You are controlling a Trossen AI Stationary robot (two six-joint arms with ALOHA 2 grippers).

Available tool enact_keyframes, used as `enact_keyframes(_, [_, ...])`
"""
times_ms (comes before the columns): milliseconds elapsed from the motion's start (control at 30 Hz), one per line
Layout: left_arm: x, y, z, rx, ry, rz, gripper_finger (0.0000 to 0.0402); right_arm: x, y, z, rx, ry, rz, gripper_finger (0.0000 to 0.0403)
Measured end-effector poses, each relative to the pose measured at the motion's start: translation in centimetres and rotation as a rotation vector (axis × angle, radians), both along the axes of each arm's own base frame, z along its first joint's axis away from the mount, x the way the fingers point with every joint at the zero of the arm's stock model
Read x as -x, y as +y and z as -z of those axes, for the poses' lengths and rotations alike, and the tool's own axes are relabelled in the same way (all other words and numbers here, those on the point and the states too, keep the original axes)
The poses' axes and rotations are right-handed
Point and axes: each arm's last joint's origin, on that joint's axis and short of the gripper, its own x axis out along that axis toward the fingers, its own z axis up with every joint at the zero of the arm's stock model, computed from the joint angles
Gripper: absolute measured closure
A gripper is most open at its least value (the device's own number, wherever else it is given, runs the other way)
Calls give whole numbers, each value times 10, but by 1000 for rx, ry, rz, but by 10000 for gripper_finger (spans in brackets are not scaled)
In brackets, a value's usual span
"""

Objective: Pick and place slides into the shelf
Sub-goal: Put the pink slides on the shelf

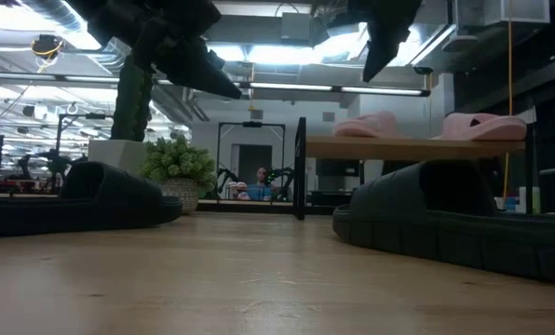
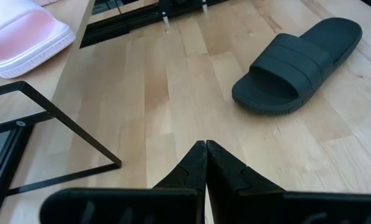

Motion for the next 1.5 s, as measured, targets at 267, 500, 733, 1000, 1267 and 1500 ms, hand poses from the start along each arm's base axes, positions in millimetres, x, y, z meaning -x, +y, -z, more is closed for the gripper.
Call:
enact_keyframes(267, [1, 0, 2, 3, 22, 0, 401, -15, 32, -3, 120, -50, 8, 273])
enact_keyframes(500, [3, 0, 5, 6, 56, 0, 401, -16, 35, 9, 80, -44, 93, 273])
enact_keyframes(733, [3, 0, 5, 6, 59, 1, 401, -18, 31, 54, 197, 51, 121, 273])
enact_keyframes(1000, [3, 0, 5, 6, 60, 1, 401, -21, 27, 67, 354, 72, 113, 273])
enact_keyframes(1267, [3, 0, 5, -4, 61, 8, 401, -21, 25, 66, 417, 90, 112, 273])
enact_keyframes(1500, [3, 0, 5, -15, 61, 14, 401, -21, 26, 68, 417, 97, 109, 273])
